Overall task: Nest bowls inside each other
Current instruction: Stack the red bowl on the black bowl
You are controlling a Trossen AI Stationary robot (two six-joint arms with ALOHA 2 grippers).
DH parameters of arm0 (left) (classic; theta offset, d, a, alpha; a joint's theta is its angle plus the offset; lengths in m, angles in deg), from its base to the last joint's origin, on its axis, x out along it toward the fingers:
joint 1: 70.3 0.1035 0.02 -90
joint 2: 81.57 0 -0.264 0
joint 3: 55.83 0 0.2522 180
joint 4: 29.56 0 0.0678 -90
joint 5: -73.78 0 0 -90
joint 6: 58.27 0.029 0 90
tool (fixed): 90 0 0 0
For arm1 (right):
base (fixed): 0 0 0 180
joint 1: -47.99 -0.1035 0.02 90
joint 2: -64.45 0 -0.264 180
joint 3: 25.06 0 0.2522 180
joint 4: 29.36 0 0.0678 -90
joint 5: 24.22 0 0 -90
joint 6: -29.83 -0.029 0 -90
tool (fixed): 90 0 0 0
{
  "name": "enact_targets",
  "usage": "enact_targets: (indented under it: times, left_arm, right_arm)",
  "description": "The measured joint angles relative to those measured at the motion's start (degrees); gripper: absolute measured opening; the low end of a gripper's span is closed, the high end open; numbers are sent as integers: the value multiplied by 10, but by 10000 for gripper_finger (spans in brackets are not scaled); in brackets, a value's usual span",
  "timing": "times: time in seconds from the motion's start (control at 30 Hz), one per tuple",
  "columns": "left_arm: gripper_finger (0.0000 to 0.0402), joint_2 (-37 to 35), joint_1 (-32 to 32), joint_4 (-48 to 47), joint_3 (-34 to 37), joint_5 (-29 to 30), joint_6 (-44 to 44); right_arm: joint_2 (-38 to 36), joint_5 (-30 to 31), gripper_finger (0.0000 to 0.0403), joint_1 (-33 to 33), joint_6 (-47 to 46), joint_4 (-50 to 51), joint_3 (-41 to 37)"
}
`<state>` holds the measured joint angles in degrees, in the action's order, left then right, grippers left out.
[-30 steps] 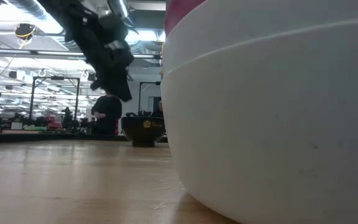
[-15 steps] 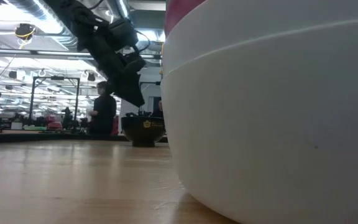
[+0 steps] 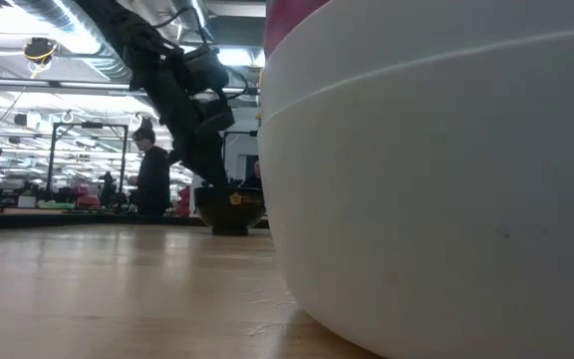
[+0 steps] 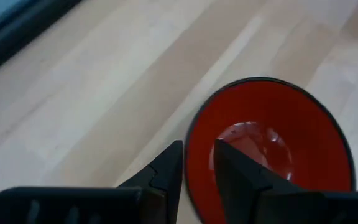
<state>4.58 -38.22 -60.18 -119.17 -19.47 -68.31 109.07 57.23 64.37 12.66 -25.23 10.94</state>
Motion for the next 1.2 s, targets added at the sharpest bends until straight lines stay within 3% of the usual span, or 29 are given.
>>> enact_targets:
  times: [0.57, 0.87, 1.2]
  left_arm:
    - [84, 29, 0, 0, 0, -15, 12]
    - [8, 29, 0, -8, 0, -7, 29]
    - [3, 29, 0, -7, 0, -12, 31]
  right_arm:
    - [0, 14, 65, 0, 11, 0, 0]
    - [0, 15, 65, 0, 12, 0, 0]
    - [0, 16, 65, 0, 12, 0, 0]
